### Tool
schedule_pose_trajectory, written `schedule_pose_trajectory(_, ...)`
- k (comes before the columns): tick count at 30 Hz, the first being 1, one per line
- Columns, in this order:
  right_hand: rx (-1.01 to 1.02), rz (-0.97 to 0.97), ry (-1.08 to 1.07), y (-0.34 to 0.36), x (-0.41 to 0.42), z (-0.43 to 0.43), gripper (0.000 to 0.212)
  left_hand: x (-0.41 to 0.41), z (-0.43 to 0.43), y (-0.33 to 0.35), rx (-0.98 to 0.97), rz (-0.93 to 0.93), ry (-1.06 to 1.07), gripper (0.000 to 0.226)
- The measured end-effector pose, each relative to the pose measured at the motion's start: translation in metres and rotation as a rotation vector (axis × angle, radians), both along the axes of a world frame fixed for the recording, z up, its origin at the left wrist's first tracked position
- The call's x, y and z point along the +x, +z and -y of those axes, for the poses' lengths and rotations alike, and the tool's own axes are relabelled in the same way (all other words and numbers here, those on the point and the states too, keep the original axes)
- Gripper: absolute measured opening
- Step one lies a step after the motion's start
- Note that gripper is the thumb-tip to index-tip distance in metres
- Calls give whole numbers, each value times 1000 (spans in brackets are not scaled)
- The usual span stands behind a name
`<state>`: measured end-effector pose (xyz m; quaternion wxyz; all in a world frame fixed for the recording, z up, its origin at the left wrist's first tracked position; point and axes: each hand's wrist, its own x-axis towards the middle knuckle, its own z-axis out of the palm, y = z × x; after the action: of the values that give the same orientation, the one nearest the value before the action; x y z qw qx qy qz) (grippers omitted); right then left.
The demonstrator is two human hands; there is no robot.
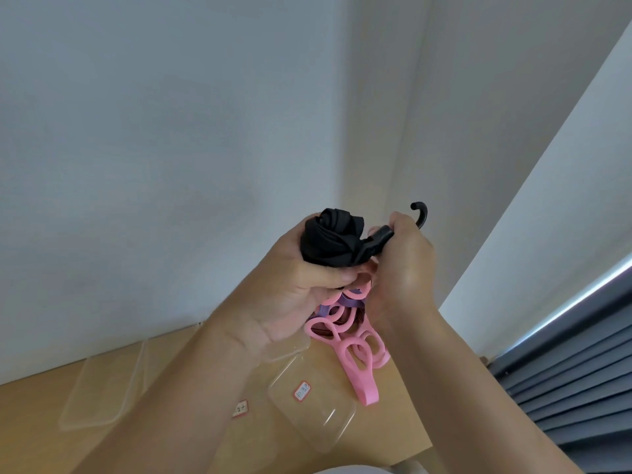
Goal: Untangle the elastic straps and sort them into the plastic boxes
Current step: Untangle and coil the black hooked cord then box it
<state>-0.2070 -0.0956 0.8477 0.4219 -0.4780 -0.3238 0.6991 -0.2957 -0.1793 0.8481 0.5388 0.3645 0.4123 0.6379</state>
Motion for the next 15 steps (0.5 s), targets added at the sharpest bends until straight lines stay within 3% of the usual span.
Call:
schedule_pose_trajectory(4, 79, -51, -46, 1, 1, 3, 46, -8, 10, 10, -2, -20, -77, 62)
schedule_pose_trajectory(7, 170, -31, -74, 4, 0, 4, 56, 4, 10, 17, -3, -20, 6, 33)
schedule_pose_trajectory(9, 221, -20, -89, 5, -2, 5, 58, 11, 6, 21, -26, -43, 129, 9)
schedule_pose_trajectory(15, 353, 15, -92, 9, -2, 7, 48, -1, 6, 21, -35, 45, 331, 19)
